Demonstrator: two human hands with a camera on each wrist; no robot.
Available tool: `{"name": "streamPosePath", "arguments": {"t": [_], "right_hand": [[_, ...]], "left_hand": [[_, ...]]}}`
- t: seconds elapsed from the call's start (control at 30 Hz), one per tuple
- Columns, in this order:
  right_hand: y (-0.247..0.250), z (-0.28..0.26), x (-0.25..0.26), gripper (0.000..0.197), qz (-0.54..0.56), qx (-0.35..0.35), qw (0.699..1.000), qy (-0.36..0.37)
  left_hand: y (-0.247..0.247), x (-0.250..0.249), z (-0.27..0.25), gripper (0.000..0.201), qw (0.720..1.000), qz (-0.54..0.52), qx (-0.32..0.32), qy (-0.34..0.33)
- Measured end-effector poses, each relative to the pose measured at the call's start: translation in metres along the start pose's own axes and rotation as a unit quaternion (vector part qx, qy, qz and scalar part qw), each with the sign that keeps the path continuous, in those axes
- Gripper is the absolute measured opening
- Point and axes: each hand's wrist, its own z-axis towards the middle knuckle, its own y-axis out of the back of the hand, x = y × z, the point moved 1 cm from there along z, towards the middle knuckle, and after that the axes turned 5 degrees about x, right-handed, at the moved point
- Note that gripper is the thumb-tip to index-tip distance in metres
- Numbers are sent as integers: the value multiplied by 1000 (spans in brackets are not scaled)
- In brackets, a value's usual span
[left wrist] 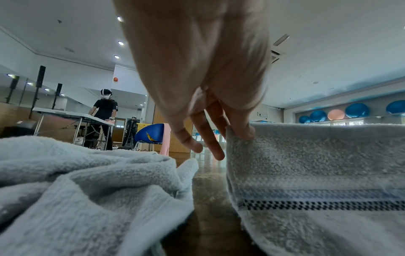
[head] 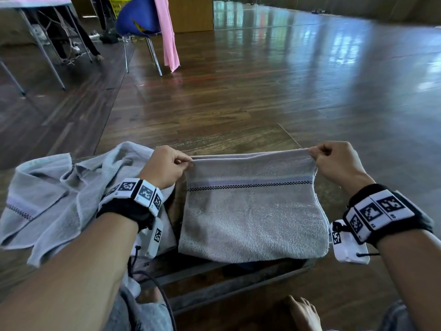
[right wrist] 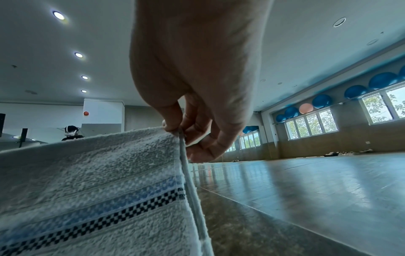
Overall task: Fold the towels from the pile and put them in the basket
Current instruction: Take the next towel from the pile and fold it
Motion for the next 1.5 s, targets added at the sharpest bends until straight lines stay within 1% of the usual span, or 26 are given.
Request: {"name": "streamPosePath", "arguments": {"t": [0.1,0.2,0.3,0.37,0.43,0.47,0.5,0.57,0.6,0.63,0.7,0.73,0.77,0.83,0.9,0.93,0.97,1.0,1.03,1.07,1.13,1.2,1.3,1.37,1.43,1.5], "right_hand": [[0,0,0,29,5,3,1000,-1],[1,2,-1,26,9,-9,1000,-11],[1,7,-5,18,31,5,999,-42],[-2,12,-2,18,73,21,996,-52],[-3,15,9,20,167,32,984,-47],[-1,16,16,21,216,24,976,-26],[1,17,22,21,246,0,969,3],[12,17,34,20,249,-77,963,72],[18,15,39,19,273,-103,951,107],[21,14,42,19,327,-112,928,141],[25,8,46,16,432,-88,877,194],[26,4,47,15,455,-74,864,204],[26,2,47,15,459,-60,862,207],[25,-2,42,20,426,-42,883,193],[23,-2,29,27,355,-32,921,158],[22,-1,21,27,300,-25,945,130],[21,-1,12,26,236,-11,967,99],[19,-1,2,25,179,15,981,67],[18,-1,-8,26,143,54,987,41],[17,-2,-17,28,127,100,987,25],[16,-8,-31,28,126,178,976,21],[20,-14,-36,24,139,203,968,43],[25,-20,-30,23,148,196,967,65],[27,-22,-26,22,145,217,964,44],[28,-24,-26,23,130,283,950,-9],[28,-25,-29,25,97,355,928,-59]], "left_hand": [[2,-1,0,8,999,-16,-28,0],[3,-5,0,19,999,-8,-47,-21],[2,-7,2,18,999,-15,-39,-33],[1,-11,3,28,999,-10,-36,-18],[3,-21,6,21,997,-22,-70,-14],[6,-28,7,18,994,-32,-99,-24],[11,-36,8,18,989,-38,-135,-39],[23,-53,7,18,973,-50,-211,-82],[30,-61,6,18,961,-66,-243,-111],[37,-68,3,18,949,-89,-269,-141],[45,-78,-3,17,926,-129,-301,-189],[47,-81,-7,16,918,-132,-313,-203],[48,-81,-11,15,915,-128,-320,-211],[47,-77,-17,15,919,-111,-313,-211],[44,-67,-21,13,937,-71,-284,-190],[42,-61,-23,11,951,-50,-257,-163],[40,-53,-24,10,968,-36,-216,-126],[37,-46,-25,9,983,-28,-161,-87],[33,-38,-27,7,993,-18,-101,-53],[29,-32,-30,6,999,-8,-41,-27],[21,-22,-33,6,998,1,66,9],[18,-18,-35,9,990,7,139,37],[15,-20,-32,11,975,-36,201,87],[11,-24,-30,10,963,-59,234,118],[7,-28,-29,11,945,-76,277,157],[2,-30,-28,14,928,-83,316,181]]}}
